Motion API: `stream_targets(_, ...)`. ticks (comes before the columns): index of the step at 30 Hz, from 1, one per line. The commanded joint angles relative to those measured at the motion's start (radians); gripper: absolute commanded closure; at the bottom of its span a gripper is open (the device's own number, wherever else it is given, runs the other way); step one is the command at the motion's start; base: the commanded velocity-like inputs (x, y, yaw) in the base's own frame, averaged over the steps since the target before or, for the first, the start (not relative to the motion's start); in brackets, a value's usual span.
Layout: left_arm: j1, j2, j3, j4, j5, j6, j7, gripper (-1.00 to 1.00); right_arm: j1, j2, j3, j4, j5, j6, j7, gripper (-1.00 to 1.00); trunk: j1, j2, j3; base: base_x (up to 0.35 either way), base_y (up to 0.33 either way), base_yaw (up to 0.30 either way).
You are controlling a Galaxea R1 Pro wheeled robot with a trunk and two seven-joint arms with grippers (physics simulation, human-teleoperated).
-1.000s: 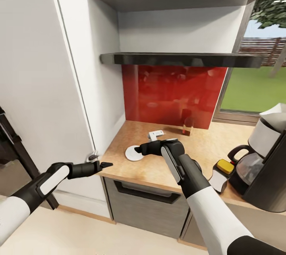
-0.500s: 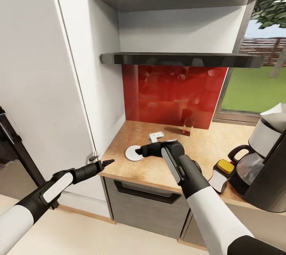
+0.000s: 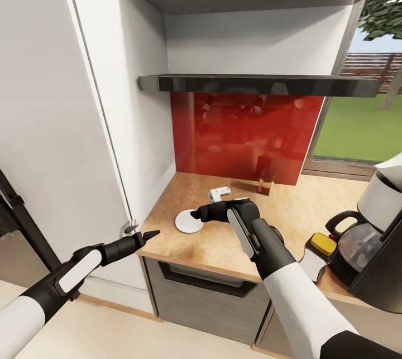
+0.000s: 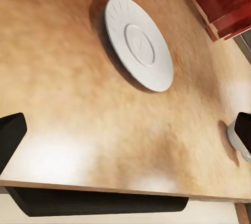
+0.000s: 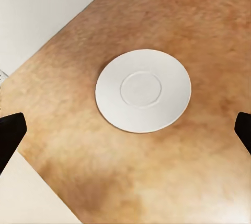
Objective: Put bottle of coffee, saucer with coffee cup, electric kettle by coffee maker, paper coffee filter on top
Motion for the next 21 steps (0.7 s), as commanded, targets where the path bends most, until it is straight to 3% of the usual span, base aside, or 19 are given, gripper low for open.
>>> stream_targets(1,-0.001,0.001,-0.003,0.000,0.009,0.003,0.000,-1.00,-0.001,0.000,0.000,-0.001,-0.006,0.005,-0.002,-1.00,0.001,-0.002,-0.002,0.010,0.000,0.000)
stream_targets(9,0.015,-0.002,-0.005,0.000,0.011,-0.011,-0.001,-1.00,-0.001,0.000,-0.003,-0.003,-0.008,0.003,-0.005,-1.00,0.001,-0.002,-0.008,0.112,-0.067,0.094)
stream_targets(16,0.063,-0.020,-0.005,-0.001,0.055,-0.157,0.000,-1.00,-0.001,0.000,-0.003,-0.002,-0.008,0.003,-0.006,-1.00,0.001,-0.002,-0.010,0.011,-0.006,0.039)
stream_targets(21,0.082,-0.023,-0.004,-0.002,0.075,-0.190,0.000,-1.00,-0.001,0.000,-0.003,-0.002,-0.007,0.004,-0.007,-1.00,0.001,-0.002,-0.010,0.001,-0.001,0.003)
